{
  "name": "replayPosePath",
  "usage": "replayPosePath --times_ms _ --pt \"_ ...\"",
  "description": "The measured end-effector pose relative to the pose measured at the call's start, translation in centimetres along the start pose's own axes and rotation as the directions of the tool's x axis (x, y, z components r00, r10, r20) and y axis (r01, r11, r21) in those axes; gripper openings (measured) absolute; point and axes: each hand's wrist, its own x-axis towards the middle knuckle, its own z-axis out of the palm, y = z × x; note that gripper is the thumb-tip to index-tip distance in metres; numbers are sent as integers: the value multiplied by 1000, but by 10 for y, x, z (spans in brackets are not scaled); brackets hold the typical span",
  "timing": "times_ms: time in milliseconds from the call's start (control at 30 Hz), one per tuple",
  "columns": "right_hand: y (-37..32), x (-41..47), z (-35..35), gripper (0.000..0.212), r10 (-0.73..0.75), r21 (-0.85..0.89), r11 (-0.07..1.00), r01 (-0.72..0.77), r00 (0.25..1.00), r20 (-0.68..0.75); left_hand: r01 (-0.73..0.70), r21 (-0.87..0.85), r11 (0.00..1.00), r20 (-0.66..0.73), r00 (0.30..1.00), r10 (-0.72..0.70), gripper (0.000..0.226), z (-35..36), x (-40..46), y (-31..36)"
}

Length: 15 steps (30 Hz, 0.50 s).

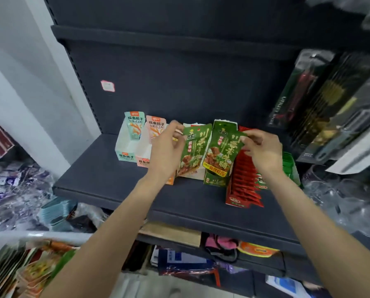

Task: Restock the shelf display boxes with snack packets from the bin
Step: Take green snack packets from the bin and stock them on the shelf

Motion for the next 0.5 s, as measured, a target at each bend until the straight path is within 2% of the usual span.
replayPosePath --times_ms 200,500 --pt "15 43 5 10 -70 -105 992 72 997 26 -8 -67 998 39 999 11 6 23 47 -14" --pt "42 65 19 15 -22 -214 975 60 984 179 30 -137 990 152 988 -9 8 43 72 -32"
